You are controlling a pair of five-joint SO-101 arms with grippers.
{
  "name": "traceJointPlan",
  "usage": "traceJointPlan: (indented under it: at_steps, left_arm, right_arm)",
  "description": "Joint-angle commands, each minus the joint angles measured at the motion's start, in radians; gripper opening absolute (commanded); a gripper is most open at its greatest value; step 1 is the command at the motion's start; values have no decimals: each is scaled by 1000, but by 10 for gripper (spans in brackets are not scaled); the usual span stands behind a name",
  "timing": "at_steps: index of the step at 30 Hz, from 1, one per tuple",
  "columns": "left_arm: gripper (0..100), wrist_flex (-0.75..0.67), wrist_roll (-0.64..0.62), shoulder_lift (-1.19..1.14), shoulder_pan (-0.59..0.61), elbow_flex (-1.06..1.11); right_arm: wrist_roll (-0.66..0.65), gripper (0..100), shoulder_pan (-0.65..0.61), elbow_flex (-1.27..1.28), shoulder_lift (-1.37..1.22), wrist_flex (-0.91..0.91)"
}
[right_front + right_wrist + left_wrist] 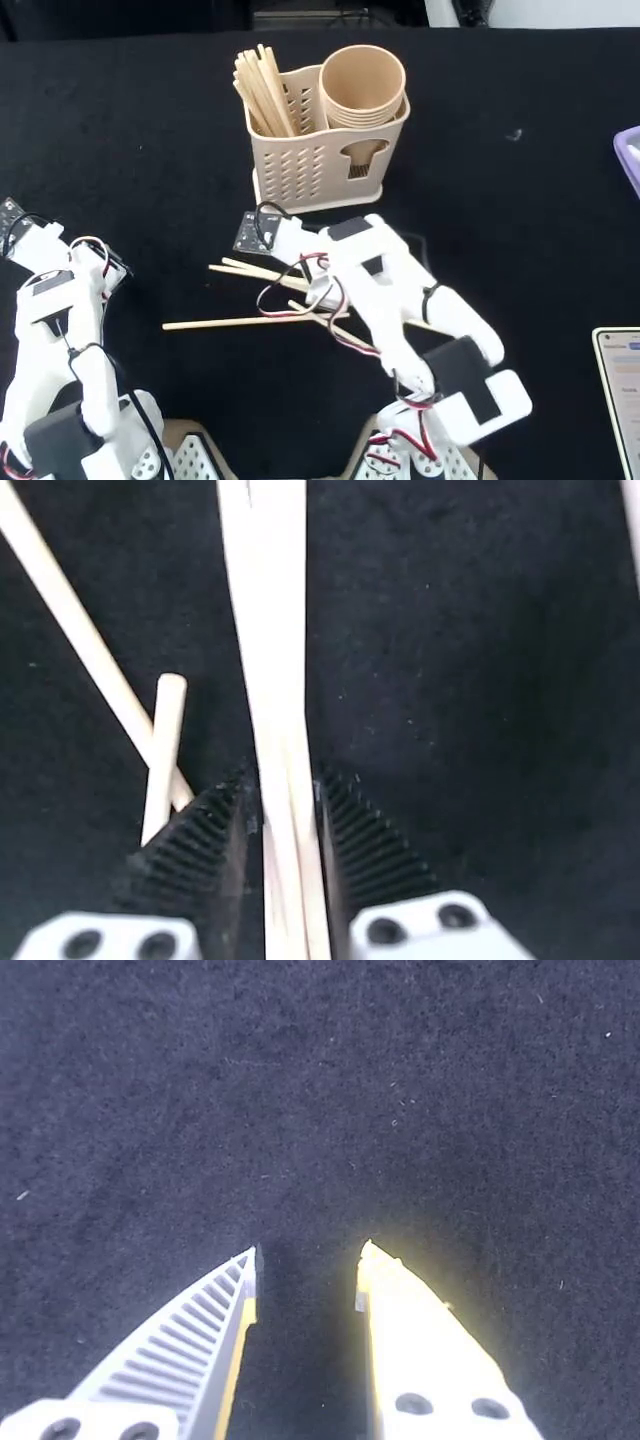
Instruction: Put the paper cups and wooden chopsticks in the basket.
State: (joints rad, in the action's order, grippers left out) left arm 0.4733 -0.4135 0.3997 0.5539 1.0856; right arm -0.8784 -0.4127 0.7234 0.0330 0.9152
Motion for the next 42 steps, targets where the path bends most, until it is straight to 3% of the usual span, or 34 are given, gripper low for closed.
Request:
traceJointPlan:
  at_steps: [1, 9, 18, 24, 33, 42]
  left_arm:
    - [166, -9, -8, 3, -4, -68]
    - [166, -9, -8, 3, -4, -68]
    - [166, -9, -6, 3, -2, -68]
    - [166, -9, -6, 3, -2, -68]
    - [166, -9, -6, 3, -2, -68]
    - [166, -12, -6, 3, -4, -68]
  right_arm:
    - [-11, 11, 11, -56, 127, 74]
    - [-11, 11, 9, -77, 272, 126]
    - [-8, 16, 17, 4, 8, -107]
    - [-3, 142, 18, -28, -28, -2]
    - [-8, 33, 40, -31, -28, 20]
    - [-12, 97, 167, 19, 134, 15]
